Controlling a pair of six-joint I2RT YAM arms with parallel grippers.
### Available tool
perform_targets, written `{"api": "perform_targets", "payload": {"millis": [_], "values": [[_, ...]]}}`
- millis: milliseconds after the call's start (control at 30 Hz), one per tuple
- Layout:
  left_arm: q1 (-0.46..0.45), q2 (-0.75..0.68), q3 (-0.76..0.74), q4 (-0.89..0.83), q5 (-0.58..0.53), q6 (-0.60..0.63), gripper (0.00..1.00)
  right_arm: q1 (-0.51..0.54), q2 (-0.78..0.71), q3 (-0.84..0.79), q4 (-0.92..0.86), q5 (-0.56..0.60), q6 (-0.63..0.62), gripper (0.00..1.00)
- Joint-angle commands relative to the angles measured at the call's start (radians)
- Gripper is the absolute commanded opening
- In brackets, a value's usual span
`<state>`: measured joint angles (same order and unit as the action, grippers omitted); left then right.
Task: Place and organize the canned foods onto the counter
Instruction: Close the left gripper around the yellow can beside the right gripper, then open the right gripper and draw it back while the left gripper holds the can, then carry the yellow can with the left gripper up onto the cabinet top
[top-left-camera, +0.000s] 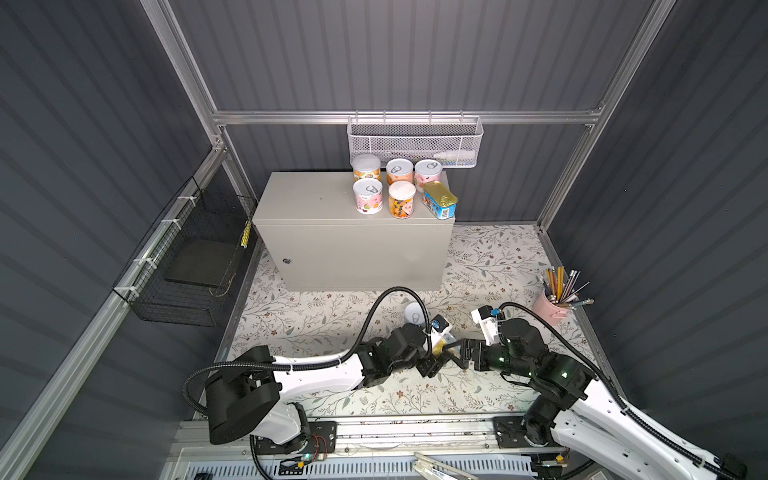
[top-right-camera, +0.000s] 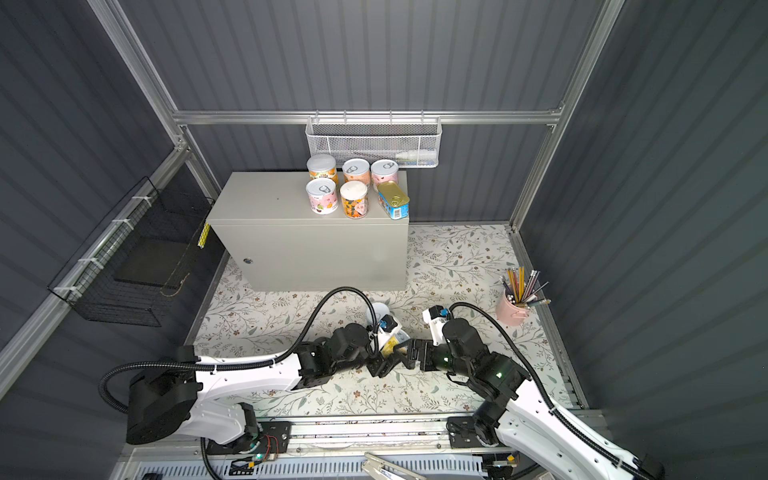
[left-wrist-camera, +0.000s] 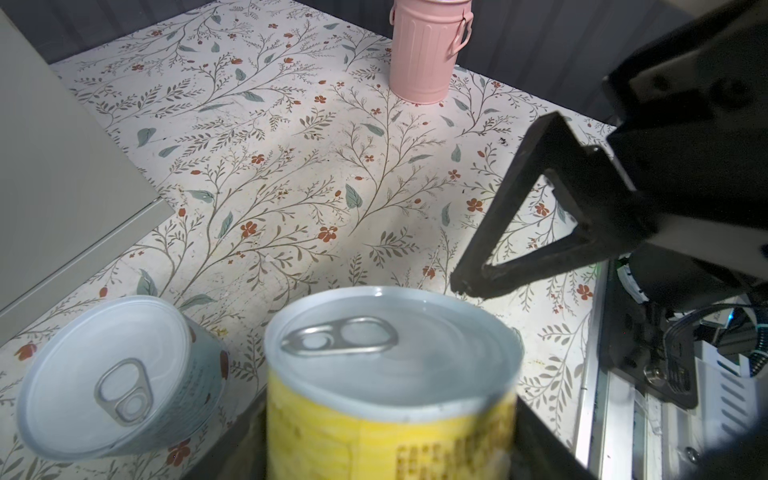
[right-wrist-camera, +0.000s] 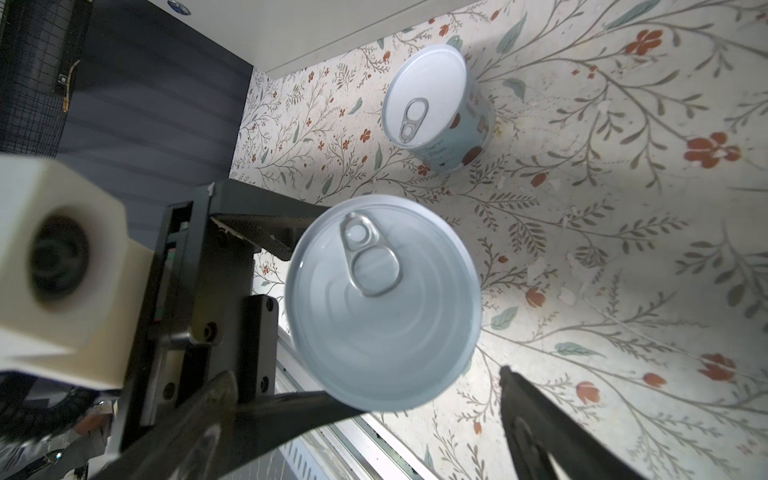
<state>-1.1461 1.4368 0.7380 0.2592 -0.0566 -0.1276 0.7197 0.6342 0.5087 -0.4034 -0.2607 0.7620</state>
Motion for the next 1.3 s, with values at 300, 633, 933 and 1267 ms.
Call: {"api": "perform_targets", "payload": {"millis": [300, 633, 933, 1267], "values": [[0.045, -0.024, 0.08, 0.012, 0.0, -0.064, 0.35, 0.005, -0.011, -0.023, -0.051, 0.014, -0.016, 0.99], [0.069, -0.116, 0.103, -0.09, -0.021, -0.065, 0.35, 0.003, -0.069, -0.053, -0.054, 0.066, -0.001, 0.99], [0.086, -0.274, 0.203, -0.313, -0.09, -0.025, 0.35, 0.003, -0.163, -0.108, -0.023, 0.134, 0.023, 0.99], [0.104, -0.387, 0.362, -0.537, -0.158, -0.01, 0.35, 0.003, -0.238, -0.135, -0.02, 0.151, -0.023, 0.99]]}}
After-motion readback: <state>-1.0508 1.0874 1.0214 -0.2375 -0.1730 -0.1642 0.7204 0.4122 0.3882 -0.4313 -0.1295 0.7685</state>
